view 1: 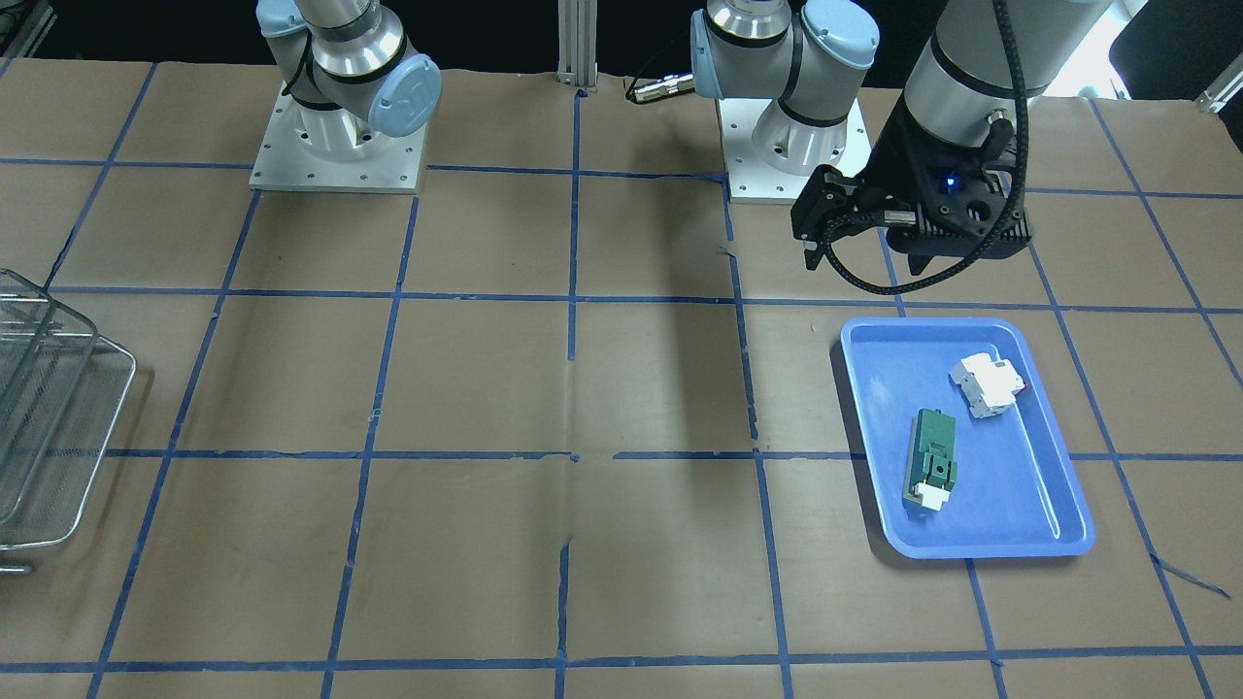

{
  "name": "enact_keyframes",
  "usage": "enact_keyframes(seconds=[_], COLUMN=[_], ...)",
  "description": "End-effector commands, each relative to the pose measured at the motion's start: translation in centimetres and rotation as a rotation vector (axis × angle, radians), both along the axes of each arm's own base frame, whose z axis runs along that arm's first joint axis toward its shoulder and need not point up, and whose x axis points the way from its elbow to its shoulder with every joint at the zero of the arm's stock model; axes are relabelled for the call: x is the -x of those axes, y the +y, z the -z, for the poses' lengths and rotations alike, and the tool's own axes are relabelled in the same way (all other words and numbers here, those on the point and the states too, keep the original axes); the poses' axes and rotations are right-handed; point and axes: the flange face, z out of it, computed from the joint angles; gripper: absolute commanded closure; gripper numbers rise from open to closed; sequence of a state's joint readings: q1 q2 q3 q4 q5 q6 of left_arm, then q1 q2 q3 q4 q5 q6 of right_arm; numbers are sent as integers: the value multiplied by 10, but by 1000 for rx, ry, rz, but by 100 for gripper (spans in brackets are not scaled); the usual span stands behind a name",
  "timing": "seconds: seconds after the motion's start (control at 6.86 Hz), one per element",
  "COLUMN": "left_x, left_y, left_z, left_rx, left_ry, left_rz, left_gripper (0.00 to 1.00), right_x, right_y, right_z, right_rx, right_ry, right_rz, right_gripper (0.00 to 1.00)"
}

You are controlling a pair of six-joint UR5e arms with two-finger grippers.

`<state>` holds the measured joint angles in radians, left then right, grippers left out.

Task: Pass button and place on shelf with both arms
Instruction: 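Carry the red button with the right gripper to the wire basket rack, then lower the button into the wire basket and open the right gripper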

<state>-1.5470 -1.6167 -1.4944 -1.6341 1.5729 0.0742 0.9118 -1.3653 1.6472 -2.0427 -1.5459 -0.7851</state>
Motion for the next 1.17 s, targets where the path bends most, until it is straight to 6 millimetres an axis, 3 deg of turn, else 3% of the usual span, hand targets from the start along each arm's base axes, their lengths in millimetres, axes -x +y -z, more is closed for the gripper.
enact_keyframes(seconds=[0.0, 0.15, 0.29, 0.44, 0.58, 0.73, 1.02], left_x=[-1, -2, -3, -8, -8, -8, -7], left_y=[1, -1, -2, -2, -2, -2, -2], left_z=[1, -3, -3, -5, -5, -4, -4], left_rx=[-4, 4, -8, -13, -12, -12, -12], left_ry=[-10, -5, 0, 2, 4, 4, 4], left_rz=[-1, -16, -23, -24, -21, -14, -12], left_gripper=[0, 0, 0, 0, 0, 0, 0], right_x=[-1, -13, -46, -103, -166, -227, -315], right_y=[2, 3, 8, 4, 13, 36, 50], right_z=[-8, -18, -53, -82, -106, -129, -136], right_rx=[9, -27, -58, -53, -57, -76, -82], right_ry=[4, -27, -50, -45, -61, -80, -117], right_rz=[8, -11, -51, -104, -103, -112, -28], right_gripper=[0, 0, 0, 0, 0, 0, 0])
